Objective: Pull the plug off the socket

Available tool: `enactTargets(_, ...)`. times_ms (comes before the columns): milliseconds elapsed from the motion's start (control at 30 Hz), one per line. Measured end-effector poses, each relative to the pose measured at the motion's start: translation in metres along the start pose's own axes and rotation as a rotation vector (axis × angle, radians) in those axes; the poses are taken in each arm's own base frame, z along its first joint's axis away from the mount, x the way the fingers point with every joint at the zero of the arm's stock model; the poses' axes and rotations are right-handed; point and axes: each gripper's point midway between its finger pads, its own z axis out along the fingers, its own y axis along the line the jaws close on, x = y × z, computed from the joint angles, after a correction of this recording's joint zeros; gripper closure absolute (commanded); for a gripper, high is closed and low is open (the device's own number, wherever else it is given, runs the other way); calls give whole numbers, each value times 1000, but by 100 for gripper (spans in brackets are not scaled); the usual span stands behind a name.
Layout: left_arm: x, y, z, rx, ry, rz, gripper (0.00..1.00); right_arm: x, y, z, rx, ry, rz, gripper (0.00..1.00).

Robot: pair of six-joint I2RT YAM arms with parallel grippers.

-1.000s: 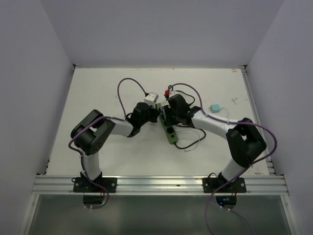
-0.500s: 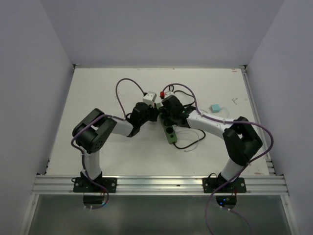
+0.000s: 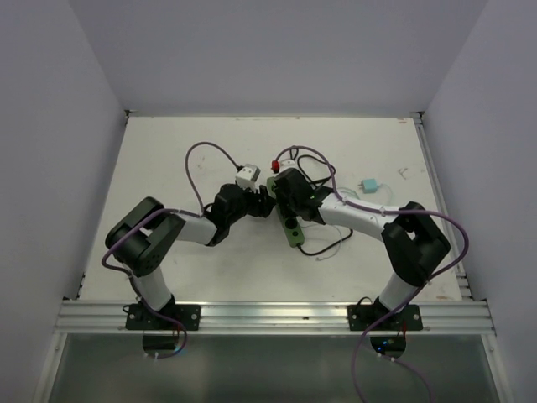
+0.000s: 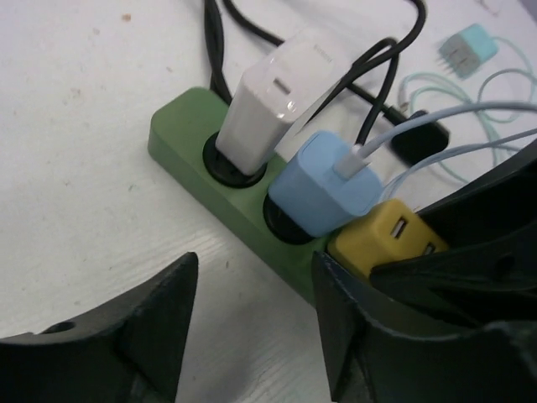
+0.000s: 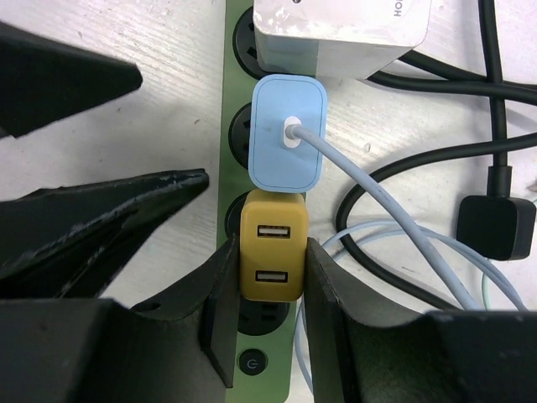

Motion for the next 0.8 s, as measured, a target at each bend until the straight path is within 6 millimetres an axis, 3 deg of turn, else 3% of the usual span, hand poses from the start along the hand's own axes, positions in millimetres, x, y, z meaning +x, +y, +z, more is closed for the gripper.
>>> enactTargets(200,-48,-19,8,59,-101,36,25,1,0,-1,-23,-22,15,100)
enactTargets(333,-79,-23,16,57,-165,74,23,5,3,-5,-61,-29,19,100)
enactTargets(400,-86,-23,18,54,-178,85,23,7,5,-8,-75,-27,24,100)
enactTargets(567,-84,-22,30,62,-165,102,25,9,3,-9,-90,-22,68,100)
enactTargets(800,-57,-13,37,55,-115,96,31,11,6,-11,-101,-16,44,100)
